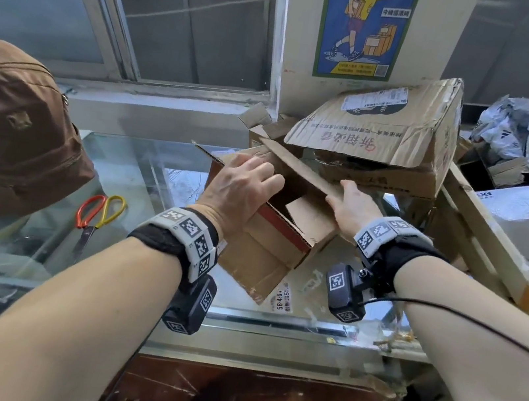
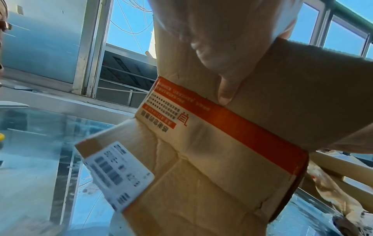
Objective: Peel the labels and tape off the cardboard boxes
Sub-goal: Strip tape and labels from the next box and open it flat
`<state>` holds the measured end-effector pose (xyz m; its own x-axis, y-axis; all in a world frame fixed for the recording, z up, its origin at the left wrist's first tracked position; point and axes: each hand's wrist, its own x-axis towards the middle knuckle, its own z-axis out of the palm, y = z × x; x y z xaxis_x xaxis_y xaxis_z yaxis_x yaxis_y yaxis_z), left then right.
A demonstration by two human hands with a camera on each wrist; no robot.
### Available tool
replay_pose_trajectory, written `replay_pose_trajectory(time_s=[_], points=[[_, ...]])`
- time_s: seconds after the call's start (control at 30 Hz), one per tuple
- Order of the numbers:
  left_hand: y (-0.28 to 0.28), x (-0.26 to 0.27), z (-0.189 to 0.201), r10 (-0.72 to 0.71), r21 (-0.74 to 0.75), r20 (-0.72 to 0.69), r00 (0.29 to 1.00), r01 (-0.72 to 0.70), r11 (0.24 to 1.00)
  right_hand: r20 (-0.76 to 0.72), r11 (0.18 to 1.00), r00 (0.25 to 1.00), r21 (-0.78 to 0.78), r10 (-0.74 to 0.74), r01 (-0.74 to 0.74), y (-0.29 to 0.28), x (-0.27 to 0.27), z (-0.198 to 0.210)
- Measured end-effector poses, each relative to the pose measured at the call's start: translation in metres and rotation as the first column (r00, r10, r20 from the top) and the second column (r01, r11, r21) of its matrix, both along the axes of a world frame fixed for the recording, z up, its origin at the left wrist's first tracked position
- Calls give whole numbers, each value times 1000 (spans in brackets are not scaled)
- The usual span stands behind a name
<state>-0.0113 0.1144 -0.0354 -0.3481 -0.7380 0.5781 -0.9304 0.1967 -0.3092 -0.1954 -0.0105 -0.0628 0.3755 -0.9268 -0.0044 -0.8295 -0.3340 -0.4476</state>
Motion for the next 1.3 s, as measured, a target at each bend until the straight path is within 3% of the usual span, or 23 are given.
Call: replay_pose_trajectory(time_s=[0.13,0.2,0.27,0.37,0.47,0.53,0.63,0.67,0.73,0.87,1.1,1.2,1.3], points=[[3,7,1,28,28,47,998,-29,999,82,993,994,-85,-78,85,-7,-3,9],[6,10,1,105,69,45,993,-108,992,169,988,975,-29,-145,152,-14,-8,10],[9,6,5,185,203,60,981,-193,960,291,984,940,37,-180,177,-19,-10,9],[10,-7,18,347,496,292,892,-451,742,406,975,887,60,-219,214,-19,-8,10],[3,-17,33,373,673,484,792,-609,420,473,967,847,50,-242,249,-18,-4,10],[-2,-24,44,388,796,453,803,-560,231,508,965,829,18,-234,262,-16,-1,11],[-4,-41,56,468,914,302,831,-392,105,533,965,820,-19,-210,260,-12,4,17],[-6,-45,55,547,944,206,811,-313,109,552,967,810,-26,-199,255,-9,5,21],[-7,-47,44,621,935,112,776,-294,199,559,968,813,-71,-161,241,-3,4,29],[-3,-30,13,691,760,191,697,-551,345,537,954,835,-172,-119,246,5,-2,32],[0,-37,11,607,687,96,789,-494,533,643,940,743,-102,-187,325,3,-3,13],[1,-41,15,534,574,81,842,-477,666,690,936,688,-43,-226,350,1,-1,10],[1,-38,26,501,444,94,860,-486,752,748,930,603,52,-278,363,4,4,14]])
